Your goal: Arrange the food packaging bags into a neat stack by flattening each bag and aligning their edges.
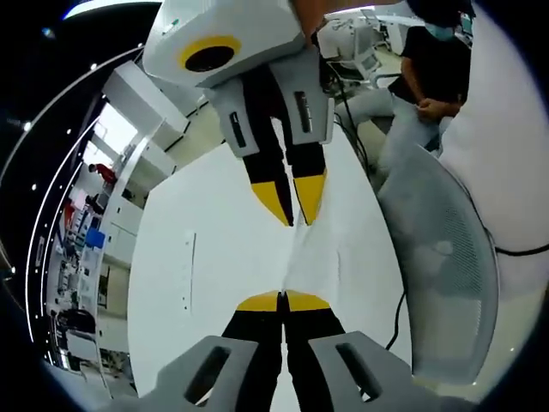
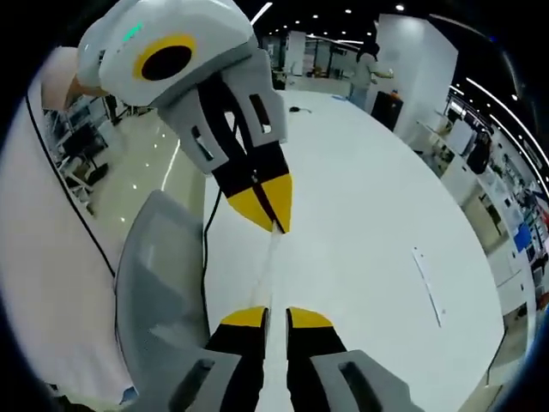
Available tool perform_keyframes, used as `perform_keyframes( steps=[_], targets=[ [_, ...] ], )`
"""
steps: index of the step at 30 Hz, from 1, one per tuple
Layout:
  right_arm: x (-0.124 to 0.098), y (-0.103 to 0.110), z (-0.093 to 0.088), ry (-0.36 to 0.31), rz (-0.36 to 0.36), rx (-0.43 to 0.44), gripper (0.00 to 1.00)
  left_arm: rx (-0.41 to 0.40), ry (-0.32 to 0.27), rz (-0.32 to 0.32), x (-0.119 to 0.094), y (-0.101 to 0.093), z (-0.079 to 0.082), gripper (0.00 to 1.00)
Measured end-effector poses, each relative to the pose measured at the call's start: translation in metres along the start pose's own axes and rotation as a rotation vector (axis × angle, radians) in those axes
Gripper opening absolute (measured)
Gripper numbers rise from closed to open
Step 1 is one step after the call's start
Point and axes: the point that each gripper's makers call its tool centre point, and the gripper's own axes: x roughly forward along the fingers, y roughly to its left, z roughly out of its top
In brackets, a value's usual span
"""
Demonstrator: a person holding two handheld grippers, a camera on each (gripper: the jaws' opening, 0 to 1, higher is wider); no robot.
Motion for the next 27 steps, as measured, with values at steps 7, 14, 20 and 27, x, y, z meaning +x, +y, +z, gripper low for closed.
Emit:
perform_keyframes(
  steps=[7, 14, 20, 27],
  targets=[
    [0.007, 0.001, -0.002, 0.014, 0.009, -0.011, 0.05, -0.004, -0.005, 0.007, -0.002, 0.0, 0.001, 0.0],
    [0.011, 0.002, -0.005, 0.028, 0.01, -0.011, 0.05, -0.008, -0.009, 0.012, -0.002, 0.0, 0.001, 0.0],
    [0.013, 0.003, -0.006, 0.028, 0.013, -0.004, 0.05, -0.016, -0.016, 0.018, -0.003, 0.0, 0.002, 0.0],
    [0.017, 0.007, -0.005, 0.013, 0.024, 0.011, 0.04, -0.033, -0.026, 0.023, -0.002, -0.001, 0.001, 0.0]
  ],
)
